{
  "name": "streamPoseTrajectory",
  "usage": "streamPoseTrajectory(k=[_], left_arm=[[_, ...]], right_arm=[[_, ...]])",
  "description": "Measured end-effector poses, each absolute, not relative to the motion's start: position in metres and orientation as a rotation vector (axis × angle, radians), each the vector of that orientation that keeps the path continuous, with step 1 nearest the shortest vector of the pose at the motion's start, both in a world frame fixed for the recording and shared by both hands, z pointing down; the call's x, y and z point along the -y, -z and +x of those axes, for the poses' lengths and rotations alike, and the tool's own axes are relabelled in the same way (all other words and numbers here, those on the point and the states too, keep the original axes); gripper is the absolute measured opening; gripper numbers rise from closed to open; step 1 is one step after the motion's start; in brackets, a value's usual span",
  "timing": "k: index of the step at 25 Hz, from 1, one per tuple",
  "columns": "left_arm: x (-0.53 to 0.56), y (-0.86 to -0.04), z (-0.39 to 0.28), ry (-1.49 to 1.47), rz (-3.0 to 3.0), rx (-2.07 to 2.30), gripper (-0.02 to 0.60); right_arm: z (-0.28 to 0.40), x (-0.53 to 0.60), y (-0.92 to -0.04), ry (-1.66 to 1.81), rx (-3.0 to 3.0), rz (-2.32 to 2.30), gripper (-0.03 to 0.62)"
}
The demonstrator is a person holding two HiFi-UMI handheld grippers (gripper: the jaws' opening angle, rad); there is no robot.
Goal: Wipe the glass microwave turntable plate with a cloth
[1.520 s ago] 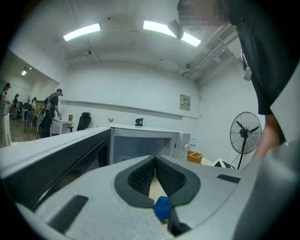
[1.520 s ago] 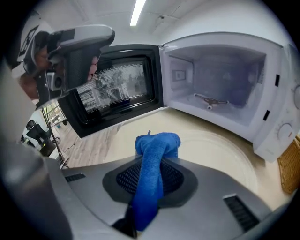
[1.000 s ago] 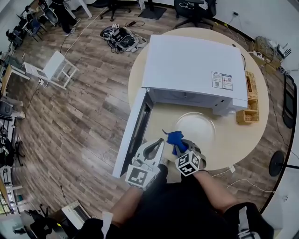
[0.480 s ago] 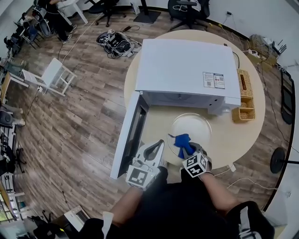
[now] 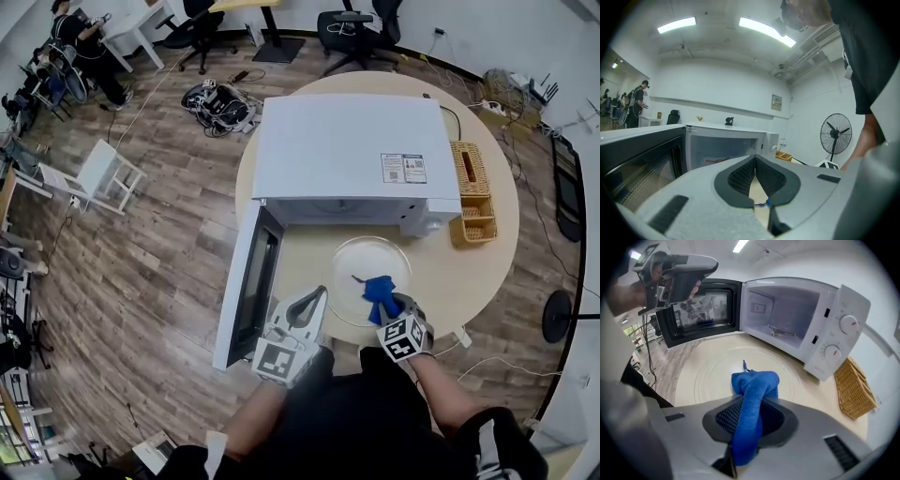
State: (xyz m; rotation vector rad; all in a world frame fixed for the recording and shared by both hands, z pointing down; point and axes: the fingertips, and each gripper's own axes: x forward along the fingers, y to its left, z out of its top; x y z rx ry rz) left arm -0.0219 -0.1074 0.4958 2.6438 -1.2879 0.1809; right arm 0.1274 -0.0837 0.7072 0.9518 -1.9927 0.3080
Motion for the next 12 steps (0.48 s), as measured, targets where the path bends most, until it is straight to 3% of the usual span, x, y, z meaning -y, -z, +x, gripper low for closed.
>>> streamPoseTrajectory(k=[12], left_arm=[[0.116,-0.475,-0.001,-0.186,2.703,1.284,0.006]], right_arm=[[0.184,0.085,-0.707,-0.335,1.9,1.113,0.069]])
